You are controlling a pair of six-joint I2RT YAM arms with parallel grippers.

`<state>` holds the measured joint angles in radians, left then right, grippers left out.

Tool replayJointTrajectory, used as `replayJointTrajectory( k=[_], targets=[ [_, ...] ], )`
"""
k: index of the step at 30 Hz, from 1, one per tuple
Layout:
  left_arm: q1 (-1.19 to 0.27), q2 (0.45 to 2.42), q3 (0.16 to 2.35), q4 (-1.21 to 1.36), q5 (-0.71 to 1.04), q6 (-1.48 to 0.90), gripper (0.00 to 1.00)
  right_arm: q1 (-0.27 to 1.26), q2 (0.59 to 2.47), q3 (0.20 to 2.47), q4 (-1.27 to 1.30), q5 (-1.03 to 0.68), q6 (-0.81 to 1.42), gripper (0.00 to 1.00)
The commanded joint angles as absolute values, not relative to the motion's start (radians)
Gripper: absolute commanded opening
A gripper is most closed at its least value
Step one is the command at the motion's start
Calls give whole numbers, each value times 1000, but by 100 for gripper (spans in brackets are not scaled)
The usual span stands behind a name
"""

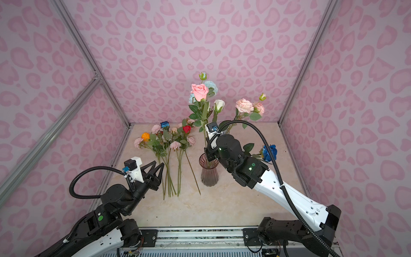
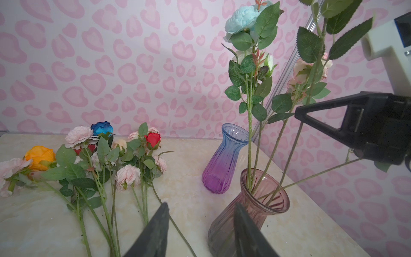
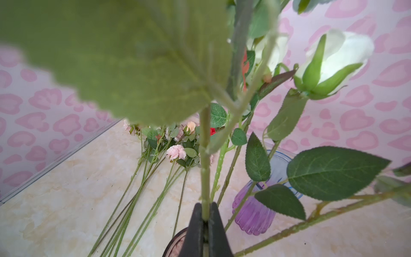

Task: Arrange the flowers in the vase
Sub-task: 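Lower the pink rose stem into the mauve vase with right gripper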

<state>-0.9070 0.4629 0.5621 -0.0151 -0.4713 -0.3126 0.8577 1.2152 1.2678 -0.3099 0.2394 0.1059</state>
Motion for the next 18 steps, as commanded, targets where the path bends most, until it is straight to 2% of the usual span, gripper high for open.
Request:
replayJointTrajectory(
  k=[1, 5, 13, 18],
  targets=[
    [-907, 471, 563, -5, -477, -318, 48, 856, 1195, 1203, -248, 232, 133, 5],
    [-907, 479, 559, -5, -477, -321, 48, 851, 1166, 1127, -216, 246, 145, 8],
    [-907, 506, 563, -7, -483, -328, 48, 847, 1147, 1088, -223, 283, 159, 36],
    [-907, 530, 563, -5, -490, -333, 48, 848, 1121, 1089, -222, 278, 158, 37]
  ],
)
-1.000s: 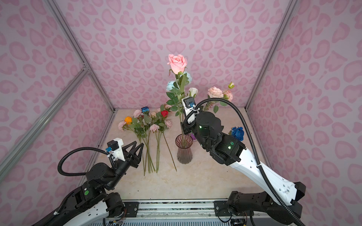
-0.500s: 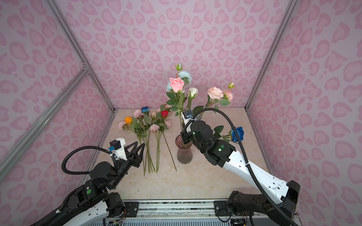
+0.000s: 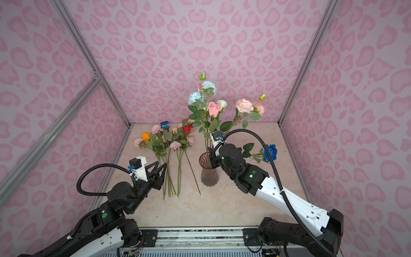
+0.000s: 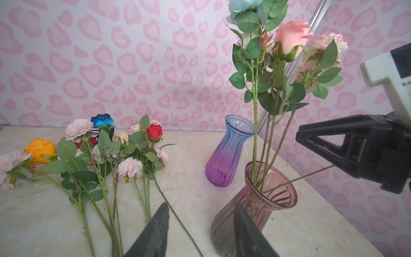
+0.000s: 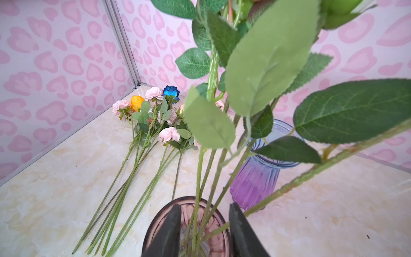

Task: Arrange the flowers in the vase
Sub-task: 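Lower the pink rose stem into the mauve vase with right gripper, then open right gripper at the vase while left gripper reaches into the bunch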

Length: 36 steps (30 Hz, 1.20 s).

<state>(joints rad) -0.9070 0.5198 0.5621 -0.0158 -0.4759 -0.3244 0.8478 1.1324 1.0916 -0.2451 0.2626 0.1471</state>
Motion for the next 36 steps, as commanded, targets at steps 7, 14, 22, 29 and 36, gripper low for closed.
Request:
replayJointTrajectory(
  k=[7, 14, 22, 29, 36],
  targets=[
    [-905, 575, 570, -18, -550, -349, 48, 868, 1065, 1116, -232, 267, 154, 38],
    [-837, 684, 606, -113, -643, -465, 60, 948, 1002, 1112, -216, 277, 134, 38],
    [-512, 1013, 748, -289, -294, -634, 52, 985, 929, 1026, -181, 305, 145, 36],
    [-420, 1389, 895, -329, -244, -635, 22, 985, 890, 965, -174, 296, 175, 35],
    [-351, 1644, 1014, -335, -232, -621, 21, 986, 843, 885, -149, 289, 210, 35]
  ],
)
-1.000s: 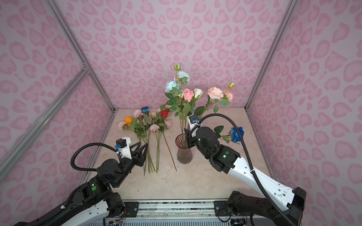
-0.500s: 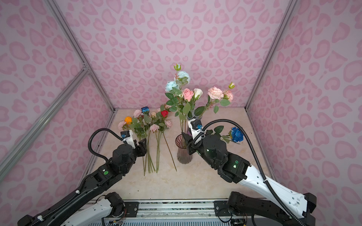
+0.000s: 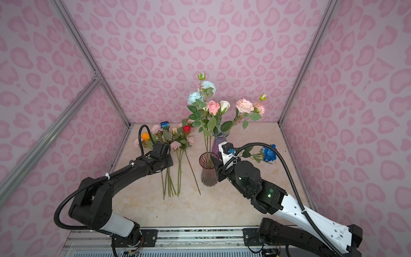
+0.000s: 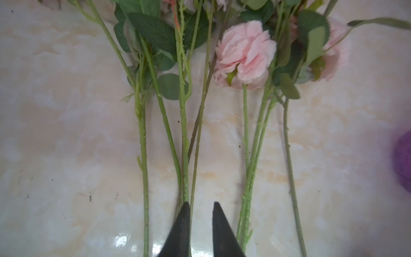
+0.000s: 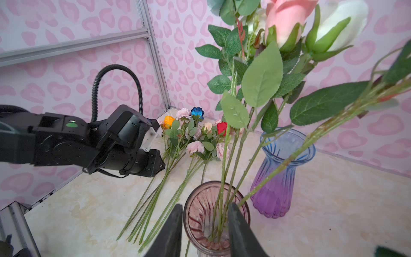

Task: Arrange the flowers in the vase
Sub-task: 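Open right gripper at the vase while left gripper reaches into the bunch, then grasp a large double pink rose stem with left gripper and lift upright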

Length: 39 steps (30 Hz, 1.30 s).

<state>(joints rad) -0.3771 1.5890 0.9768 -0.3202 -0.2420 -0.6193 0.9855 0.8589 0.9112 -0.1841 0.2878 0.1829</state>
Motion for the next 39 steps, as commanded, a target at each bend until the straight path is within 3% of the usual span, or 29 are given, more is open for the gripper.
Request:
replayJointTrajectory(
  k=[1, 12, 23, 28, 31, 39],
  targets=[
    [-340, 1661, 1022, -331, -226, -618, 21, 985, 837, 875, -150, 290, 214, 35],
    [-267, 1861, 1190, -350, -171, -558, 16, 985, 803, 823, -144, 276, 239, 34],
    [-265, 1906, 1210, -354, -167, -539, 12, 984, 799, 812, -142, 270, 244, 34],
    [-265, 1905, 1198, -350, -166, -529, 12, 984, 801, 816, -143, 270, 241, 34],
    [-266, 1900, 1193, -356, -166, -523, 5, 983, 799, 821, -143, 272, 242, 34],
    [-266, 1747, 1166, -367, -110, -529, 3, 984, 798, 828, -145, 271, 242, 34]
  ],
)
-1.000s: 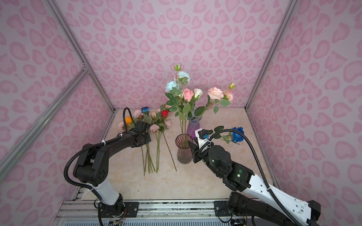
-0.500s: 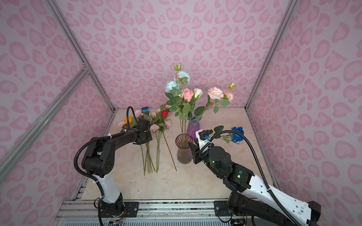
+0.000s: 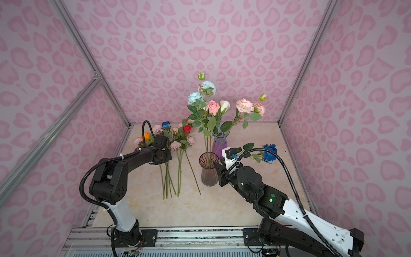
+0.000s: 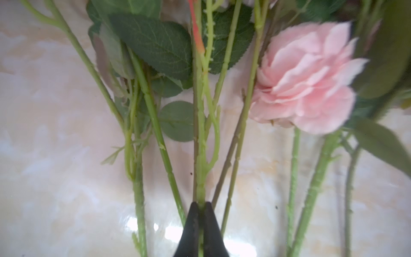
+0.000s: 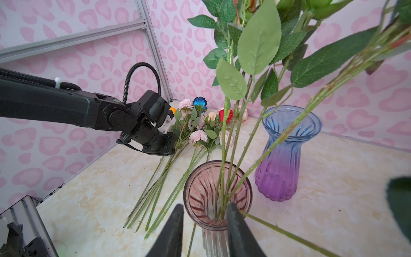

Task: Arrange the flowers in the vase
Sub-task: 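Grasp a large double pink rose stem with left gripper and lift upright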

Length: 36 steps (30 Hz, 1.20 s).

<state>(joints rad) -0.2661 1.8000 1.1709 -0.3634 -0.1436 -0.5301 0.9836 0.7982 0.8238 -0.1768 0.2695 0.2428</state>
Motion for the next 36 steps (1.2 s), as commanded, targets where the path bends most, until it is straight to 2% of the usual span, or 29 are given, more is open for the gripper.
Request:
replayJointTrajectory(
  k=[1, 11, 16, 19, 22, 27, 32, 36],
  targets=[
    [-267, 1711, 1162, -368, -105, -531, 3, 983, 798, 830, -145, 272, 242, 34],
    [-266, 1494, 1129, -373, -92, -540, 3, 983, 796, 842, -151, 273, 231, 34],
    [-267, 1358, 1046, -291, -72, -520, 3, 984, 791, 840, -149, 273, 233, 34],
    [-273, 1306, 1055, -324, -123, -492, 3, 984, 796, 842, -145, 269, 234, 34],
    [-349, 1321, 1103, -419, -292, -412, 3, 983, 805, 842, -134, 259, 234, 34],
    [-490, 1483, 1164, -561, -619, -364, 3, 985, 834, 853, -114, 234, 241, 34],
    [-493, 1582, 1152, -559, -657, -404, 3, 984, 828, 859, -125, 225, 245, 34],
    [-474, 1553, 1116, -510, -612, -425, 3, 984, 803, 856, -141, 240, 247, 34]
  ],
)
